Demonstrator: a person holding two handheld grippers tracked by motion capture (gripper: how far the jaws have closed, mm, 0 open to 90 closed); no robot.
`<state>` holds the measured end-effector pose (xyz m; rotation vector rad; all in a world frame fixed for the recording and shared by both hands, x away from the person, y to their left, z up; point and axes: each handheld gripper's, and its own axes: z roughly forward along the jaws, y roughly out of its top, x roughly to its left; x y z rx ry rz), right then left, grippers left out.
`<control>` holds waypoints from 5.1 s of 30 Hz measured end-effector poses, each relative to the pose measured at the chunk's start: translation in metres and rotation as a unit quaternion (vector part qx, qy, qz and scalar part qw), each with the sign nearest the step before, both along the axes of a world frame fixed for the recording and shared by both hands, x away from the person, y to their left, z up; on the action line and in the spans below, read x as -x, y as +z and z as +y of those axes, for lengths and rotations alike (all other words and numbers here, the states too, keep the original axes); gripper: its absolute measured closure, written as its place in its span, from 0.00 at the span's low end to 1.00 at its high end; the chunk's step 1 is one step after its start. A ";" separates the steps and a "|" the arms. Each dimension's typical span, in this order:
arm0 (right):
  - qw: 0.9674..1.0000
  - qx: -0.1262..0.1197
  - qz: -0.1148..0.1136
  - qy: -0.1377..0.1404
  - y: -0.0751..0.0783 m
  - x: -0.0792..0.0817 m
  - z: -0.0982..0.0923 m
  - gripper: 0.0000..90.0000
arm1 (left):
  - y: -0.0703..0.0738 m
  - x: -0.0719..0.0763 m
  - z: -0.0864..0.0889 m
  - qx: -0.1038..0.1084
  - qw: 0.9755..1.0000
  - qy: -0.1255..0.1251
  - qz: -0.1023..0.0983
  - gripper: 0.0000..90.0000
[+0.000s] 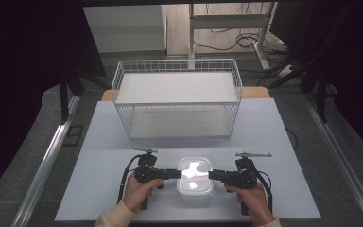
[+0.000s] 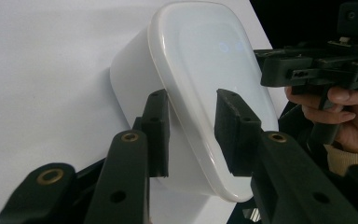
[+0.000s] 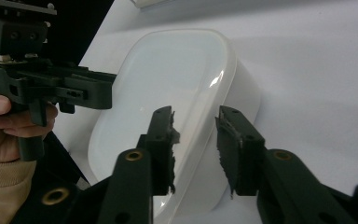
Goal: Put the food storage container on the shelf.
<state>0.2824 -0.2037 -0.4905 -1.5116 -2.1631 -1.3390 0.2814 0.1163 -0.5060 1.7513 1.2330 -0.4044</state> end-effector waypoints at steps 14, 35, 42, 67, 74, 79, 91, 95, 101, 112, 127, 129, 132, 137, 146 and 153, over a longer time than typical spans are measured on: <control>0.999 -0.017 0.029 -0.013 -0.001 0.001 -0.001 0.78 | 0.001 0.004 0.000 0.006 1.000 0.006 -0.003 0.75; 0.999 -0.036 0.005 -0.001 0.011 0.009 -0.005 0.89 | 0.017 0.015 0.006 -0.002 0.999 0.011 -0.046 0.87; 0.999 -0.031 -0.027 0.008 0.021 0.013 -0.003 0.89 | 0.026 0.019 0.008 0.000 0.998 0.008 -0.064 0.88; 0.991 -0.017 -0.131 0.032 0.065 0.022 0.005 0.89 | 0.067 0.032 0.016 -0.005 0.988 0.015 -0.152 0.88; 0.989 -0.018 -0.142 0.033 0.075 0.017 0.006 0.89 | 0.078 0.025 0.017 -0.003 0.986 0.012 -0.165 0.88; 0.988 -0.019 -0.148 0.035 0.083 0.005 0.010 0.89 | 0.087 0.012 0.022 -0.006 0.986 0.012 -0.168 0.88; 0.984 -0.031 -0.169 0.039 0.112 -0.016 0.018 0.89 | 0.119 -0.005 0.032 0.003 0.981 0.017 -0.193 0.88; 0.983 -0.027 -0.178 0.043 0.124 -0.020 0.020 0.89 | 0.127 -0.009 0.034 0.004 0.980 0.018 -0.196 0.88; 0.982 -0.025 -0.183 0.045 0.135 -0.030 0.023 0.89 | 0.136 -0.016 0.037 0.004 0.980 0.022 -0.197 0.88; 0.980 -0.027 -0.190 0.044 0.147 -0.038 0.028 0.89 | 0.151 -0.027 0.041 0.001 0.979 0.017 -0.205 0.88; 0.978 -0.024 -0.203 0.044 0.170 -0.054 0.034 0.89 | 0.173 -0.043 0.045 -0.002 0.976 0.025 -0.216 0.88; 0.978 -0.024 -0.204 0.044 0.173 -0.057 0.035 0.89 | 0.176 -0.046 0.047 -0.002 0.976 0.025 -0.216 0.88; 0.978 -0.023 -0.205 0.043 0.179 -0.062 0.038 0.89 | 0.182 -0.052 0.049 -0.003 0.975 0.025 -0.219 0.88; 0.976 -0.015 -0.213 0.041 0.188 -0.069 0.041 0.89 | 0.189 -0.059 0.050 -0.009 0.973 0.027 -0.228 0.88; 0.976 -0.013 -0.214 0.039 0.199 -0.081 0.047 0.89 | 0.202 -0.072 0.053 -0.022 0.972 0.029 -0.231 0.88; 0.977 -0.014 -0.209 0.040 0.206 -0.097 0.050 0.89 | 0.209 -0.089 0.057 -0.019 0.973 0.029 -0.226 0.88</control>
